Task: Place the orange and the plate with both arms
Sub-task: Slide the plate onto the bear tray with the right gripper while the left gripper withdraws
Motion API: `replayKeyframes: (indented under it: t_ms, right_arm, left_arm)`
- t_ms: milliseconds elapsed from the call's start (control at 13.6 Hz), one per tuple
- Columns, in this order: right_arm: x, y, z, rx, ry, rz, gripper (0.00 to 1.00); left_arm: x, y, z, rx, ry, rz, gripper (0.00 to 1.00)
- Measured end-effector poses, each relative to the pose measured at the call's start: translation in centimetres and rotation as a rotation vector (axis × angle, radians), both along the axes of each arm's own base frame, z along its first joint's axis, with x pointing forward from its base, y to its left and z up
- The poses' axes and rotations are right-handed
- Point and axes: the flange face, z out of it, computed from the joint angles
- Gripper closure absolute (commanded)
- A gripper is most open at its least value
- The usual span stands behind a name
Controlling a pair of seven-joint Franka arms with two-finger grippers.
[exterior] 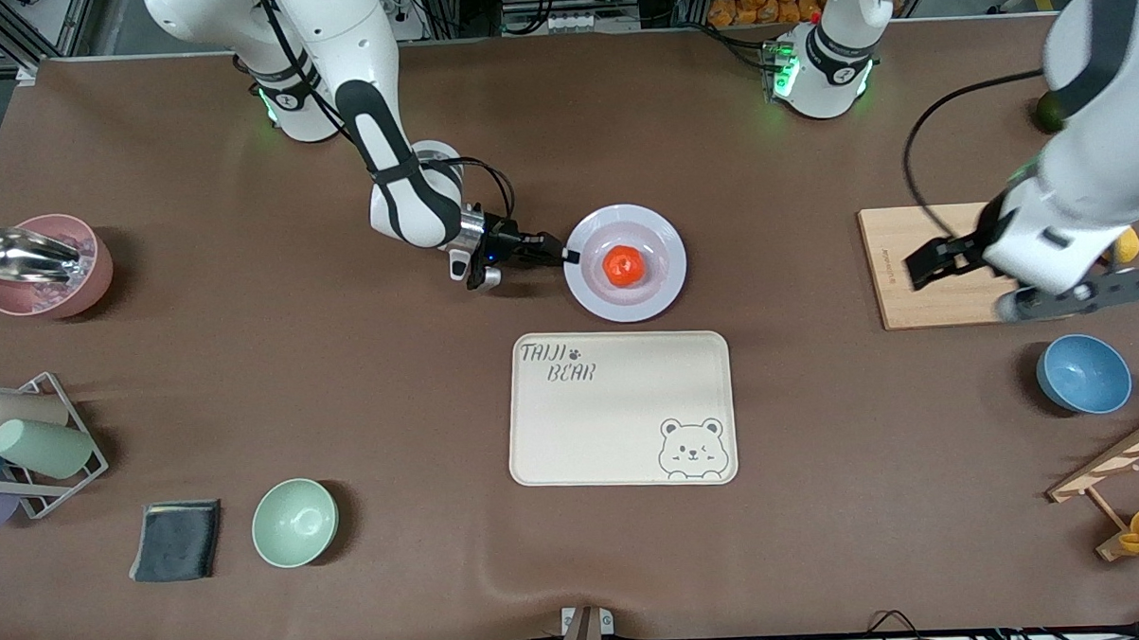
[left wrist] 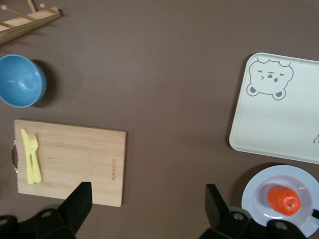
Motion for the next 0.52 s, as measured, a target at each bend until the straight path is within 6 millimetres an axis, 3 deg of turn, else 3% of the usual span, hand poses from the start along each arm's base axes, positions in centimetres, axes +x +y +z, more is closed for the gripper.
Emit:
replayKeyframes:
  t_ms: [74, 221, 516]
  right_arm:
    - [0.1, 0.1, 0.1, 0.001, -0.002, -0.001, 1.0]
    - [0.6, 0.4, 0.6, 0.014, -0.009, -0.019, 1.0]
    - [2.1, 1.4, 3.4, 0.101, -0.006, -0.163, 1.0]
  left_arm:
    - [-0.9, 1.5, 0.9, -0.007, 0.016, -0.004, 0.0]
    - [-2.6, 2.6, 2.0, -0.015, 0.057, -0.02, 0.0]
    - [-5.5, 1.7, 5.3, -0.015, 0.052, -0.066, 0.0]
